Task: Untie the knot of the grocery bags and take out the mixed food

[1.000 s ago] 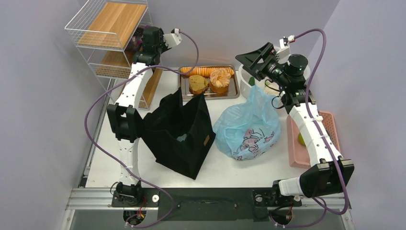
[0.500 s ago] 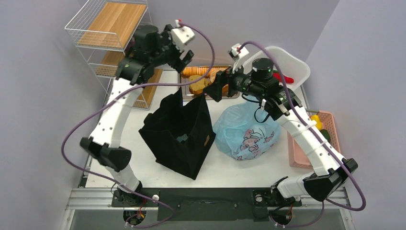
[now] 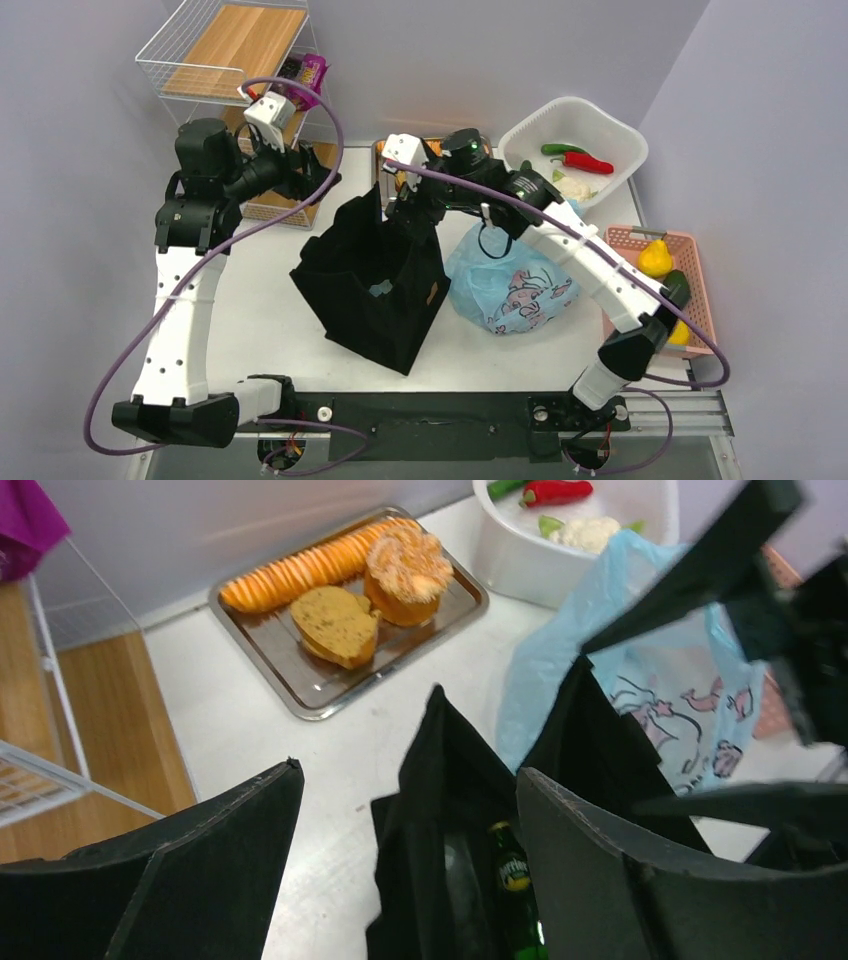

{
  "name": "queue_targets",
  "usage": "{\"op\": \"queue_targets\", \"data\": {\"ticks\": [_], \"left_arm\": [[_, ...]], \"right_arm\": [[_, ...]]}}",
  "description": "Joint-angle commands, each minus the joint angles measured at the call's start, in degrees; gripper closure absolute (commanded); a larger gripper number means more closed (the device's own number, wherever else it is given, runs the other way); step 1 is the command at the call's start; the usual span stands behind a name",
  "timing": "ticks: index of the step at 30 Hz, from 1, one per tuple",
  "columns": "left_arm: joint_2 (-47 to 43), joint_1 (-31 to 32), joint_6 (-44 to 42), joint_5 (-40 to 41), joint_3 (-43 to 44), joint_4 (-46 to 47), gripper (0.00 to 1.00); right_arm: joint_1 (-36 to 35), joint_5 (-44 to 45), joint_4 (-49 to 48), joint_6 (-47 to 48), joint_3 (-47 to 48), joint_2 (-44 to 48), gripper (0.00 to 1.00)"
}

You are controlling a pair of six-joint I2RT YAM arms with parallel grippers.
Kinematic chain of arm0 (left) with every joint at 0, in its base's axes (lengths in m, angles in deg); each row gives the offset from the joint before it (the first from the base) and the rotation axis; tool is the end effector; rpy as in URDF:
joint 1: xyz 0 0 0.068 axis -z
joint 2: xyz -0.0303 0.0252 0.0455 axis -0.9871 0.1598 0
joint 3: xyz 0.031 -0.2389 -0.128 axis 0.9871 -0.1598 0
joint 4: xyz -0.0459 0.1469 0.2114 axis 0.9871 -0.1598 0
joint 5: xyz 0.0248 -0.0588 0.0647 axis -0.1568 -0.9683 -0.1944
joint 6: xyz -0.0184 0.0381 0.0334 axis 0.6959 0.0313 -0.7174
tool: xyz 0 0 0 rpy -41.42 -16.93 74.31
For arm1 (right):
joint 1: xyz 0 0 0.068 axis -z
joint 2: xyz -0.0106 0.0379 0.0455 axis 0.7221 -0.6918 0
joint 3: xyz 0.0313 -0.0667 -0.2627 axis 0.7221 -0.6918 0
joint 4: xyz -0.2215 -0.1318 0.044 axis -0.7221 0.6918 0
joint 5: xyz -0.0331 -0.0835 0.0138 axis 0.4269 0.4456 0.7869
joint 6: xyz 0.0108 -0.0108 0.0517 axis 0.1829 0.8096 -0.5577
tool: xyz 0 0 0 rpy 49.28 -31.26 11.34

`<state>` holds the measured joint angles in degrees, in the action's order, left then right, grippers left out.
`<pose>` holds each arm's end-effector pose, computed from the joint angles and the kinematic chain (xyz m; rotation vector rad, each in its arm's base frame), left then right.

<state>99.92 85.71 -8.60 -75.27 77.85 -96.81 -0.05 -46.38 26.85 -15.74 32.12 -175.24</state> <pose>0.2374 -0.0394 0.4755 0.4665 1.8117 -0.5852 0.2288 0.2577 0.4409 -1.2914 1.6529 0.6905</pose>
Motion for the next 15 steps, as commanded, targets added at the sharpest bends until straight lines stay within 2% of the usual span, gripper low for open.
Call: {"op": "queue_targets", "data": {"ticks": [1,6,8,10,12,13,14,15], "left_arm": [[-5.0,-0.4,1.0,-3.9,-3.9,-4.0,0.23],[-7.8,-0.4,2.1,-2.3,-11.8,-5.5,0.20],[-7.9,-0.4,2.0,-1.3,-14.3,-6.1,0.19],[-8.1,-0.5,1.7,0.3,-16.6,-6.7,0.18],[-8.1,-0.5,0.8,1.7,-18.6,-7.7,0.18],[-8.3,-0.4,0.6,2.0,-19.2,-8.0,0.18],[-8.8,-0.5,0.4,1.9,-20.5,-8.1,0.20],[-9.2,-0.5,0.4,0.7,-21.6,-8.1,0.23]], "right_arm": [[-0.8,-0.3,7.5,7.4,6.1,-5.7,0.00],[-0.8,-0.6,12.0,11.3,8.8,-9.2,0.04],[-0.8,1.3,13.3,12.8,8.6,-9.8,0.10],[-0.6,3.4,14.1,13.6,8.6,-10.3,0.21],[-0.4,5.0,14.9,13.4,8.8,-10.6,0.40],[-0.3,5.5,15.1,12.9,9.2,-10.7,0.61],[-0.2,6.5,15.3,12.4,9.4,-10.7,0.72],[-0.2,7.0,15.3,11.4,10.2,-10.7,0.93]]}}
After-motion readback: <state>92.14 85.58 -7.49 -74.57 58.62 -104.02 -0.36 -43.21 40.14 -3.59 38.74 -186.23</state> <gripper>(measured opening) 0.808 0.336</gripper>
